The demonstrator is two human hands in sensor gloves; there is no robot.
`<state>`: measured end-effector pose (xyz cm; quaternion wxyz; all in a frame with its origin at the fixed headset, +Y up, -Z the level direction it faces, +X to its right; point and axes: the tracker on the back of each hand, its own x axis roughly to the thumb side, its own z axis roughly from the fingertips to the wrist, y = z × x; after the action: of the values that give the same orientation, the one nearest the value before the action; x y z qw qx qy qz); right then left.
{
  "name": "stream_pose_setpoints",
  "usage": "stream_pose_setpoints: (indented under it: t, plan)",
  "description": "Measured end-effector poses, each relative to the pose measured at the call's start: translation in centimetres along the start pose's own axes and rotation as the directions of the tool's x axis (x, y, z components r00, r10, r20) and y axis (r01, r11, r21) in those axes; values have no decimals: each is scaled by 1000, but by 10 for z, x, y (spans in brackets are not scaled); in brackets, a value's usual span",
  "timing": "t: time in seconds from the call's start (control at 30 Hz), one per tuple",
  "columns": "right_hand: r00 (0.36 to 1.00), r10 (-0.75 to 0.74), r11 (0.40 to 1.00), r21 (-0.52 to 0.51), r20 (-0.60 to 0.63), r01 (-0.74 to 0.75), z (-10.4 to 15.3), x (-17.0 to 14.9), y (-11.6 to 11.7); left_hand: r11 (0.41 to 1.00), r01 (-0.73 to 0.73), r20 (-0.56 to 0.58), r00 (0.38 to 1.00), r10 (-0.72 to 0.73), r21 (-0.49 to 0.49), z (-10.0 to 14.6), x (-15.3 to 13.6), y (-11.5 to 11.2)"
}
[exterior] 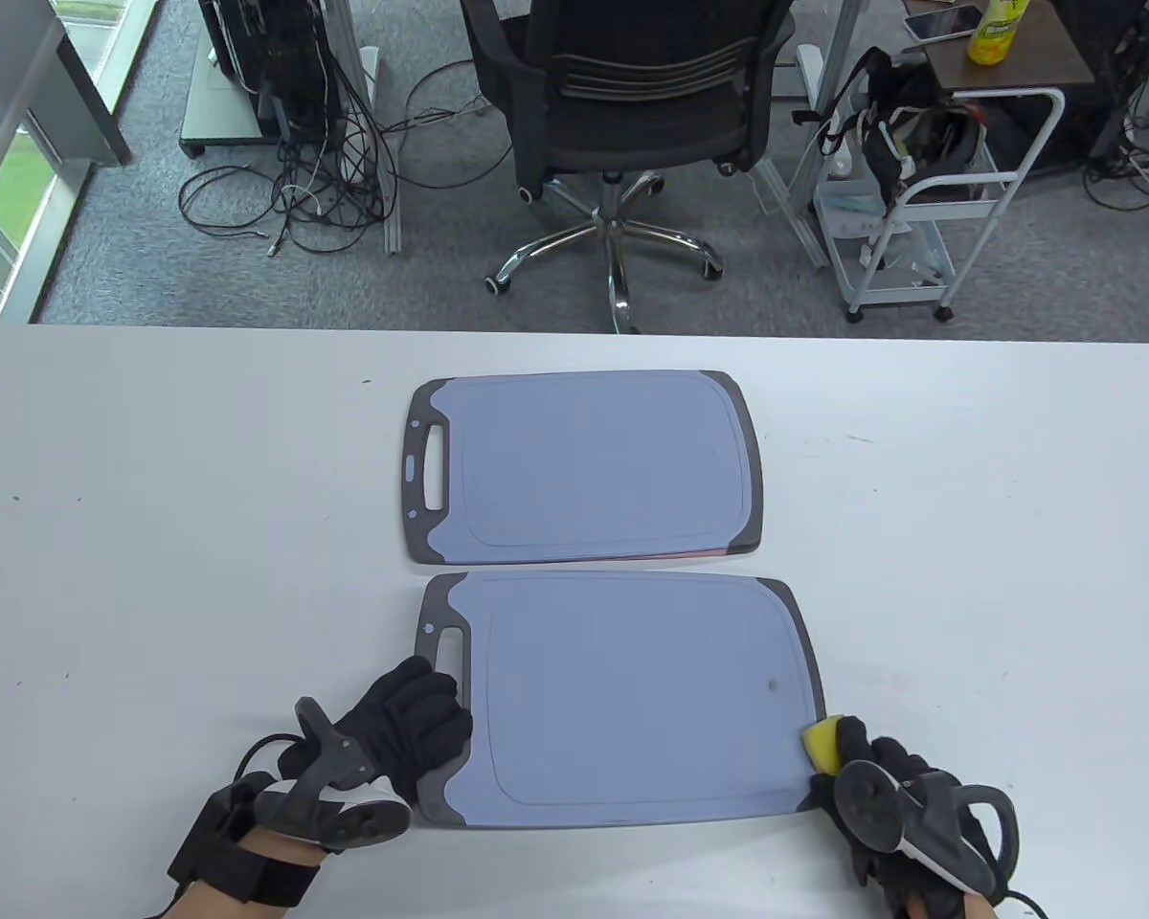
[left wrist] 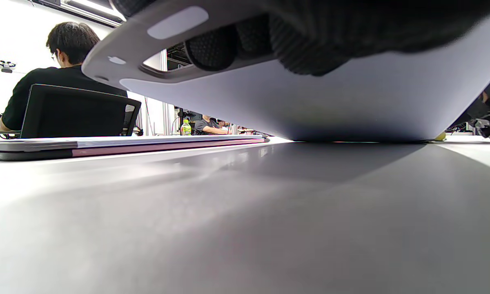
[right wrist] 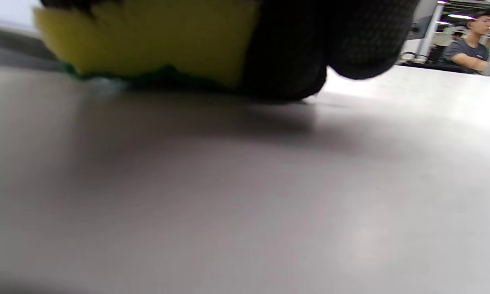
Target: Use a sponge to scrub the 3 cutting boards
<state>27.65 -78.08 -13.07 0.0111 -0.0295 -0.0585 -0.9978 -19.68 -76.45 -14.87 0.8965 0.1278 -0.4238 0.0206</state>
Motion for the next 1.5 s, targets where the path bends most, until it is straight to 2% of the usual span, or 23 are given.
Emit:
stream_pose_setpoints:
  t: [0.13, 0.2, 0.23, 0.27, 0.3, 0.33, 0.37, 0.43, 0.5, 0.6, 0.67, 0.73, 0.87, 1.03, 1.13, 1.17, 1.23, 1.27, 1.3, 1.37, 1.4, 1.47, 1.5]
  plan:
    - [999, 4, 993, -115, -43, -9, 1, -19, -10, 1000, 26, 22, 999, -26, 10, 2, 4, 1]
    - [998, -32, 993, -117, -59, 24, 0, -24, -12, 986, 168, 72, 983, -168, 2, 2, 11, 2]
    - [994, -87, 992, -102, -70, 79, -2, -28, -13, 943, 327, 132, 934, -333, 61, 3, 21, 3]
    - [991, -111, 990, -100, -73, 103, -3, -29, -13, 914, 398, 145, 902, -406, 81, 3, 25, 4]
    - [988, -133, 986, -106, -77, 125, -3, -31, -15, 880, 456, 138, 871, -472, 137, 5, 28, 11]
    - [987, -147, 984, -113, -71, 139, -3, -32, -17, 877, 434, 130, 876, -464, 206, 6, 28, 22]
    - [986, -156, 982, -120, -60, 148, -3, -33, -18, 888, 389, 117, 898, -425, 246, 6, 27, 35]
    - [985, -170, 978, -128, -43, 163, -2, -34, -21, 873, 373, 90, 904, -419, 316, 10, 24, 57]
    - [979, -203, 972, -127, -32, 198, -2, -36, -22, 829, 421, 72, 876, -477, 367, 18, 26, 75]
    - [959, -284, 950, -138, -1, 282, -2, -35, -25, 804, 474, 2, 861, -508, 358, 23, 17, 94]
    - [960, -280, 949, -147, 22, 280, -3, -32, -28, 812, 472, -29, 869, -493, 343, 15, 2, 99]
    - [961, -275, 948, -152, 43, 278, -3, -30, -30, 800, 505, -41, 852, -521, 326, -4, -16, 102]
    - [953, -298, 943, -142, 48, 302, -2, -28, -30, 757, 585, -23, 795, -606, 289, -56, -41, 99]
    - [951, -308, 939, -151, 43, 310, -3, -32, -31, 777, 594, -22, 797, -603, 209, -115, -76, 83]
    - [950, -310, 937, -160, 36, 312, -1, -33, -32, 781, 607, -29, 792, -610, 149, -138, -90, 69]
    - [949, -315, 935, -161, 36, 316, -1, -33, -32, 774, 623, -35, 781, -623, 114, -144, -96, 61]
    - [946, -323, 933, -158, 35, 324, 0, -34, -32, 797, 604, -77, 796, -601, 24, -150, -113, 47]
    - [943, -330, 931, -153, 33, 331, 0, -34, -32, 804, 593, -99, 799, -594, -39, -152, -122, 37]
    - [941, -338, 929, -151, 31, 339, -1, -35, -32, 796, 586, -98, 793, -602, -149, -155, -128, 26]
    - [939, -344, 927, -152, 26, 344, -3, -37, -30, 709, 621, -34, 744, -668, -334, -156, -135, 4]
    - [938, -347, 926, -150, 22, 346, -4, -38, -30, 623, 665, 23, 691, -722, -413, -155, -137, -11]
    - [936, -352, 925, -148, 20, 351, -5, -39, -29, 503, 697, 88, 625, -776, -511, -154, -139, -31]
    - [935, -353, 924, -147, 19, 352, -4, -39, -29, 484, 671, 94, 633, -769, -562, -153, -142, -40]
